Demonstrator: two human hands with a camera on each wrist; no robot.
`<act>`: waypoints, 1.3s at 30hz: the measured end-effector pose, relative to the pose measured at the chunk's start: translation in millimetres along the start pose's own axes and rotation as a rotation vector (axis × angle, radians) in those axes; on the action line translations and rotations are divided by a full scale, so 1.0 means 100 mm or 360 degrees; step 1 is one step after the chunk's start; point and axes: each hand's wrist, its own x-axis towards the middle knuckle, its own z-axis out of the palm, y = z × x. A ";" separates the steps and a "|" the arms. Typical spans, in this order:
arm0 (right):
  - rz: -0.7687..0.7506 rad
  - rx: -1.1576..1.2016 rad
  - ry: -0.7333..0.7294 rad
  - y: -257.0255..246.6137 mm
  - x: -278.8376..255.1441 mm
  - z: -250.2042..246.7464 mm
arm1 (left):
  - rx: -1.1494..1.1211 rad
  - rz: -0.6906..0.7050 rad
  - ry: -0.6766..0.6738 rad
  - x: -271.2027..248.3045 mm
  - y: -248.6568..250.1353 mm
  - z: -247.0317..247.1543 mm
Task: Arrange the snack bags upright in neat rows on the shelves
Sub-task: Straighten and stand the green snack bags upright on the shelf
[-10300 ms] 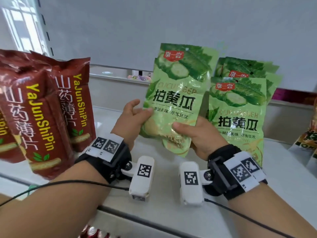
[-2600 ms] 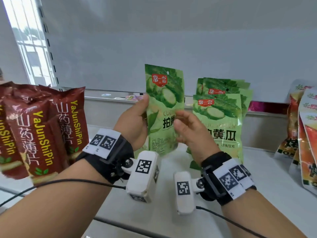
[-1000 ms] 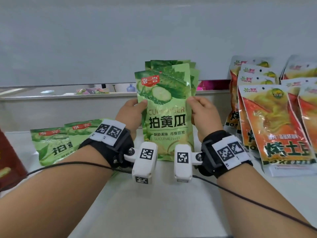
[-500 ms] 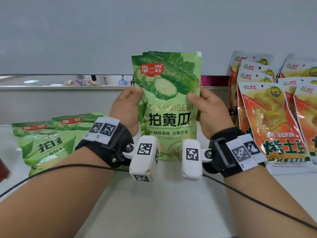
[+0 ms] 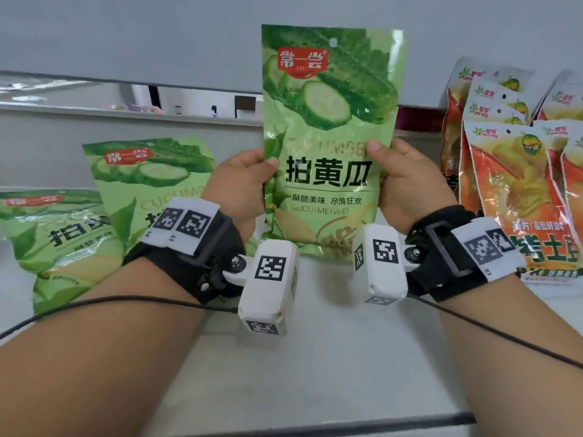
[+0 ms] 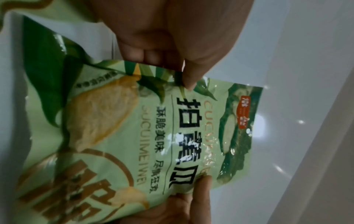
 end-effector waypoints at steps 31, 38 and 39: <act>0.0269 -0.0223 -0.0214 0.01 -0.07 0.12 | -0.0100 -0.0073 -0.0079 -0.02 0.01 -0.07; 0.0270 -0.0232 -0.0270 0.01 -0.11 0.14 | -0.0228 -0.0014 -0.0100 -0.01 -0.01 -0.06; 0.0276 -0.0269 -0.0269 0.02 -0.11 0.15 | -0.0240 -0.0009 -0.0110 -0.01 0.00 -0.06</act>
